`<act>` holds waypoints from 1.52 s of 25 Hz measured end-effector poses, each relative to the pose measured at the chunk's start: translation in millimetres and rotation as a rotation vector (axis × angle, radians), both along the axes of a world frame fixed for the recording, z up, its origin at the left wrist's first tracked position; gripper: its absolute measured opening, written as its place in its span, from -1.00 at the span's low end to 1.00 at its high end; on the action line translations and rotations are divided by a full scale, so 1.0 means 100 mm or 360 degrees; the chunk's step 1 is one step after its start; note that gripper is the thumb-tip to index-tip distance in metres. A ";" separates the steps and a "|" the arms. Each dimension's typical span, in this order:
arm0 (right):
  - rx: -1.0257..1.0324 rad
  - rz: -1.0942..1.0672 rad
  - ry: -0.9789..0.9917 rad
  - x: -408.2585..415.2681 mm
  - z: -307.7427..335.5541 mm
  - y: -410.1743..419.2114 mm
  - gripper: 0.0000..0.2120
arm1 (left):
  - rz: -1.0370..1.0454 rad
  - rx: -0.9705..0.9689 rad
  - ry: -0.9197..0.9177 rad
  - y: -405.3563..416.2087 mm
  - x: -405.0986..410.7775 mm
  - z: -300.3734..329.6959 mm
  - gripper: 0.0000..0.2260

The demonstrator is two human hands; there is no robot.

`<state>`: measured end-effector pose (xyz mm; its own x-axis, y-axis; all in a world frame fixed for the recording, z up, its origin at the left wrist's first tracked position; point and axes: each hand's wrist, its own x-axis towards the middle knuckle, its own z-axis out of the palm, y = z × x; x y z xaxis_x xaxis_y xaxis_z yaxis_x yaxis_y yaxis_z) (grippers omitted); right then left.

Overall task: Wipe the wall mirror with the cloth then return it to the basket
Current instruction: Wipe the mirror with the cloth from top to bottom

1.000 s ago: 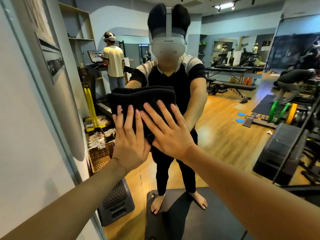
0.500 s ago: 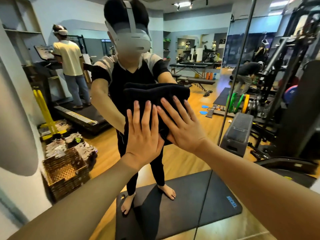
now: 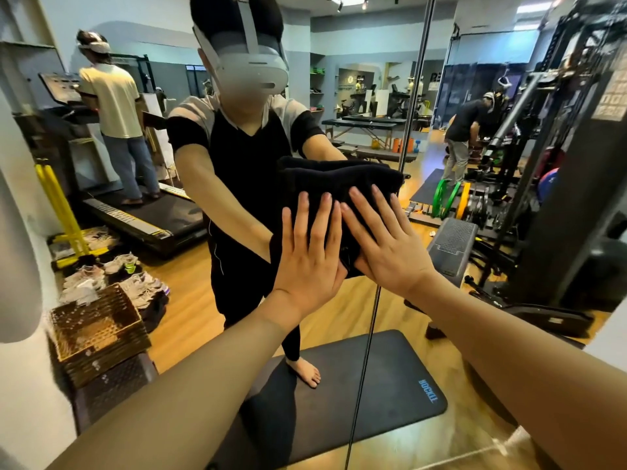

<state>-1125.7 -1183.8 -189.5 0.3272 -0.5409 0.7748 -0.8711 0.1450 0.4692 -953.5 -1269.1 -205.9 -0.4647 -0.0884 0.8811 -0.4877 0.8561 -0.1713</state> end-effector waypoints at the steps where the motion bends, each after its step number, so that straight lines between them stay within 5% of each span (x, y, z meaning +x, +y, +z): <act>1: 0.0002 0.0012 0.0015 -0.05 0.01 0.02 -0.31 | 0.0011 -0.0001 0.0003 0.02 -0.05 -0.01 -0.37; 20: 0.0161 0.0234 -0.0408 -0.12 -0.96 0.14 -0.33 | 0.0195 -0.0098 -0.0280 0.12 -0.04 -0.79 -0.34; 35: 0.0227 0.0231 -0.0596 0.45 -0.94 -0.01 -0.42 | 0.0238 -0.0252 -0.0498 -0.09 0.59 -0.60 -0.36; 38: 0.0233 0.0276 -0.0563 0.69 -0.92 -0.11 -0.29 | 0.0284 -0.0220 -0.0581 -0.20 0.87 -0.58 -0.29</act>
